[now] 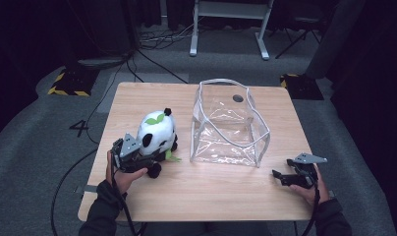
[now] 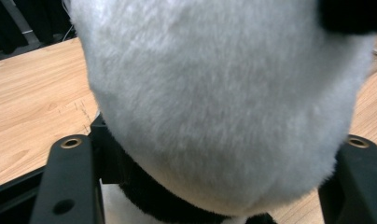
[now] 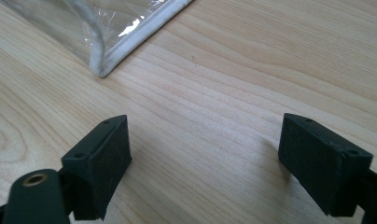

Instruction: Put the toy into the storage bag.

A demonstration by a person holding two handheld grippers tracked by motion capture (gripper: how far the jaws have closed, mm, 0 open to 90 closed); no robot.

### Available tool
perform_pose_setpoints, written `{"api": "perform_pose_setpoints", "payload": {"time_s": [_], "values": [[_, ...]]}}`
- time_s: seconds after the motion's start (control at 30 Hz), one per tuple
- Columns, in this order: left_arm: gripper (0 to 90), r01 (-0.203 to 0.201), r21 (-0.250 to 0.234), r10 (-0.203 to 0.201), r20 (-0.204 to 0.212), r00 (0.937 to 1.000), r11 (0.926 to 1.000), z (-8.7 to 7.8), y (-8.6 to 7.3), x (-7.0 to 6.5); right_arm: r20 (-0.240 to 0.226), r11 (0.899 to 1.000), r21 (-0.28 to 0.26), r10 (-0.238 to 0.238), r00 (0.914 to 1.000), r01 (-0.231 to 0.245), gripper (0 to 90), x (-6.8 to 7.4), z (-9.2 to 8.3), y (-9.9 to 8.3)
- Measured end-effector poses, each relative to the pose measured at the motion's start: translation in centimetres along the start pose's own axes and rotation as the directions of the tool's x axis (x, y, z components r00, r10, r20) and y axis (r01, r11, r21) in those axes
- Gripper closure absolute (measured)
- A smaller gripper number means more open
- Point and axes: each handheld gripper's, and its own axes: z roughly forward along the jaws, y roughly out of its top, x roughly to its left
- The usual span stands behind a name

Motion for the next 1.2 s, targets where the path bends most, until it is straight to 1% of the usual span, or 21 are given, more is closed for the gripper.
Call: {"api": "perform_pose_setpoints", "payload": {"time_s": [0.03, 0.13, 0.17, 0.4, 0.53, 0.6, 0.73, 0.77, 0.87, 0.9, 0.97, 1.03, 1.07, 1.1, 1.13, 1.2], "values": [[34.8, 0.005, -0.007, -0.005, -0.003, 1.0000, 1.0000, 0.0, 0.0, 0.0, 0.000, 1.000, 0.000, 0.000, 1.0000, 0.000, 16.8, 0.0, 0.0, 0.0], [37.6, 0.003, -0.011, -0.003, -0.001, 1.0000, 0.9999, 0.0, 0.0, 0.0, 0.001, 1.000, 0.000, 0.000, 1.0000, 0.000, 16.8, 0.0, 0.0, 0.0], [38.6, 0.012, -0.018, -0.012, 0.004, 0.9999, 0.9998, -0.1, 0.0, 0.0, 0.001, 1.000, 0.000, 0.001, 1.0000, -0.001, 16.8, 0.0, 0.0, 0.0], [41.8, 0.033, -0.033, -0.033, 0.010, 0.9994, 0.9989, -0.3, 0.2, 0.2, 0.004, 1.000, 0.001, 0.007, 1.0000, -0.007, 17.0, 0.1, 0.0, 0.0], [42.5, 0.022, -0.042, -0.022, 0.013, 0.9997, 0.9989, -0.4, 0.6, 0.0, 0.005, 1.000, 0.000, 0.007, 1.0000, -0.007, 17.1, 0.1, -0.1, 0.0], [42.7, 0.024, -0.055, -0.024, 0.010, 0.9997, 0.9982, -0.5, 1.1, -0.1, 0.008, 1.000, -0.001, 0.008, 0.9999, -0.008, 17.9, 0.2, -0.1, -0.1], [42.7, 0.019, -0.066, -0.018, 0.010, 0.9998, 0.9976, -0.5, 1.6, -0.2, 0.004, 1.000, -0.004, 0.009, 1.0000, -0.009, 18.4, 0.2, -0.2, -0.1], [42.7, 0.026, -0.077, -0.025, 0.013, 0.9996, 0.9967, -0.6, 1.9, -0.2, 0.004, 1.000, -0.004, 0.009, 1.0000, -0.009, 18.5, 0.2, -0.2, -0.1], [42.7, 0.022, -0.088, -0.021, 0.012, 0.9997, 0.9959, -0.7, 2.3, -0.2, 0.004, 1.000, -0.004, 0.008, 1.0000, -0.008, 18.4, 0.2, -0.2, -0.1], [42.7, 0.020, -0.102, -0.019, 0.013, 0.9997, 0.9946, -0.8, 2.6, -0.3, 0.004, 1.000, -0.004, 0.008, 1.0000, -0.008, 18.4, 0.2, -0.2, -0.1], [42.7, 0.022, -0.106, -0.021, 0.014, 0.9997, 0.9941, -0.9, 2.8, -0.3, 0.004, 1.000, -0.004, 0.008, 1.0000, -0.008, 18.4, 0.2, -0.2, -0.1], [42.7, 0.016, -0.118, -0.015, 0.009, 0.9998, 0.9928, -1.0, 3.4, -0.4, 0.004, 1.000, -0.004, 0.008, 1.0000, -0.008, 18.5, 0.2, -0.2, -0.1], [42.7, 0.016, -0.118, -0.015, 0.009, 0.9998, 0.9928, -1.0, 3.4, -0.4, 0.004, 1.000, -0.004, 0.008, 1.0000, -0.008, 18.5, 0.2, -0.2, -0.1], [42.7, 0.011, -0.125, -0.009, 0.012, 0.9999, 0.9920, -1.0, 3.8, -0.3, 0.004, 1.000, -0.004, 0.008, 1.0000, -0.008, 18.4, 0.2, -0.2, -0.1], [42.6, 0.011, -0.125, -0.009, 0.012, 0.9999, 0.9920, -1.0, 3.8, -0.3, 0.004, 1.000, -0.004, 0.008, 1.0000, -0.008, 18.4, 0.2, -0.2, -0.1], [42.6, 0.003, -0.129, -0.002, 0.006, 1.0000, 0.9916, -0.9, 4.3, -0.2, 0.004, 1.000, -0.004, 0.009, 1.0000, -0.009, 18.4, 0.2, -0.2, -0.1]]}}
